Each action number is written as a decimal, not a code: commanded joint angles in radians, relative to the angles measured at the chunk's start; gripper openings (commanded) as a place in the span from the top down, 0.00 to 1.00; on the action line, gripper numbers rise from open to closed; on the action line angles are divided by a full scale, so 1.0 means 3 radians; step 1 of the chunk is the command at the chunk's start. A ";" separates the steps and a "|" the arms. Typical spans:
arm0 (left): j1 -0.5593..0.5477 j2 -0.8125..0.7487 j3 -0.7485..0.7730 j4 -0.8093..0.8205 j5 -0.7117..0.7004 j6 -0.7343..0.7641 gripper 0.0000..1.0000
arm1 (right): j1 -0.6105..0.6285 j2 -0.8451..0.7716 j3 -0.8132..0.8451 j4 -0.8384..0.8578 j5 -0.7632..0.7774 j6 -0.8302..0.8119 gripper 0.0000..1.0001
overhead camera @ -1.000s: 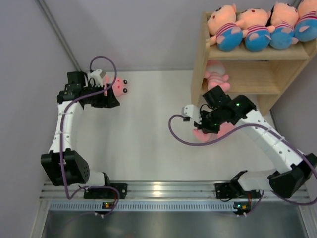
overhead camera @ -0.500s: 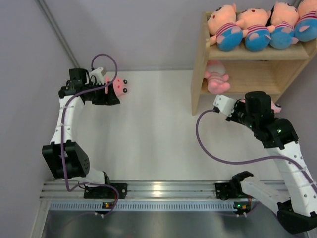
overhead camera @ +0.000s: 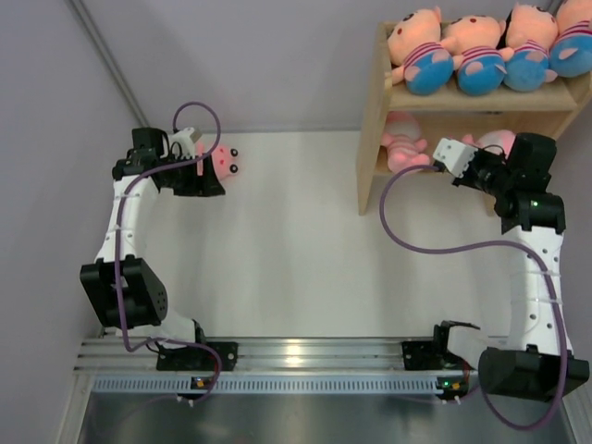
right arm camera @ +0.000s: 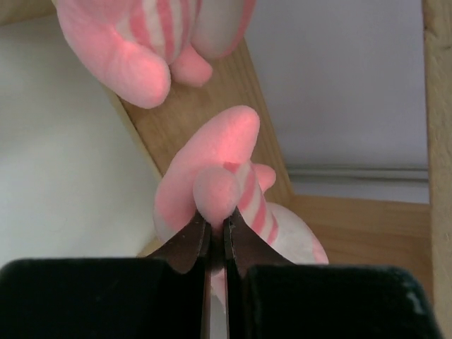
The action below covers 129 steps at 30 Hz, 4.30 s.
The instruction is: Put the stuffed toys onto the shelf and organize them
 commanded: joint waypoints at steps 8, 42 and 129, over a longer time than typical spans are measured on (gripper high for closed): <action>0.0008 0.0102 0.0196 -0.0041 -0.0103 -0.0045 0.23 | -0.0101 0.0259 -0.0020 0.0498 -0.0944 -0.0338 1.00; 0.0008 0.0030 0.0227 -0.0041 0.0071 -0.0025 0.23 | -0.0357 -0.0267 -0.1125 0.2631 0.0307 0.4062 0.12; 0.0008 -0.0001 0.0125 -0.0225 0.0025 0.0271 0.23 | -0.0618 0.0684 -0.0475 0.2021 -0.0270 0.3726 0.45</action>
